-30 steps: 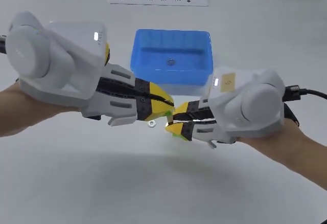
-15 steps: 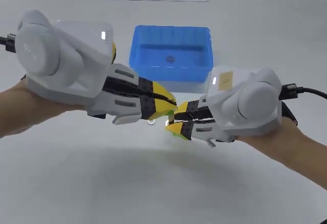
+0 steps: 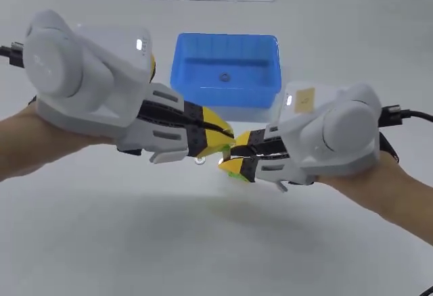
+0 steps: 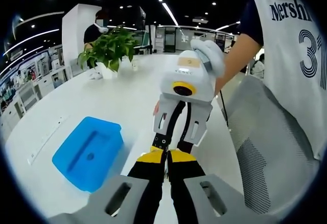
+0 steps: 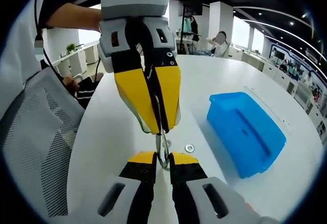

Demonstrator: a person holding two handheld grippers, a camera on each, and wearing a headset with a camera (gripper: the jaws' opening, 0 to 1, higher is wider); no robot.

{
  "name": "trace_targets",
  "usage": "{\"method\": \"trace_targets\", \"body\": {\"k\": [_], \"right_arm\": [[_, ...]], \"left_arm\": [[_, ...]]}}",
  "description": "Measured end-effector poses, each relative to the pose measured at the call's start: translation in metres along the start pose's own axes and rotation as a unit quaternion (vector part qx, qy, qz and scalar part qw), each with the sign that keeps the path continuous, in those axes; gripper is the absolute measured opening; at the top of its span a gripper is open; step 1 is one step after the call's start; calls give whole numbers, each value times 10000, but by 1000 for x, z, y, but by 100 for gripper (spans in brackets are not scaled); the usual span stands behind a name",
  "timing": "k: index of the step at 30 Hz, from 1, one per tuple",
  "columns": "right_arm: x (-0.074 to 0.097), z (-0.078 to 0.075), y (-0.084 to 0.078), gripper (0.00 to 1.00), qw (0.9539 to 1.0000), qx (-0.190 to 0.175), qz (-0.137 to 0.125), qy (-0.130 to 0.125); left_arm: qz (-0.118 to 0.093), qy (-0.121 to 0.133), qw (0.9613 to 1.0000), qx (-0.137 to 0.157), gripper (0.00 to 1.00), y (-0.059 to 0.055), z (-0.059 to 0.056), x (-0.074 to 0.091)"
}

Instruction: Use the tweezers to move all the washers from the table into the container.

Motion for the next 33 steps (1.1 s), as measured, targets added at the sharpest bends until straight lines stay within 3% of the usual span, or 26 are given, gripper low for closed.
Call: {"method": "trace_targets", "body": {"k": [6,13,25,33], "right_arm": [[-1,-1,0,11,9999,-161,-34,17],[-1,1,4,11,9999,-87,-11,52],[11,-2,28,11,9998,123,-121,-62],[22,-9,45,11,9994,236,-181,-182]], "left_arm": [[22,17,10000,36,6,-1,0,1],[50,6,10000,42,6,0,0,5],[-60,77,10000,11,6,19,5,24],[-70,26,9999,-128,6,39,13,33]]}}
Point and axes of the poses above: the centre of the closed fingertips' face, and the gripper's own axes: x roughly backward along the fingers, z roughly to its left, y roughly out of its top, the point moved 7 cm from there along x, roughly backward along the fingers, and after that the axes turned 1 degree about -z, right-handed, at the moved point
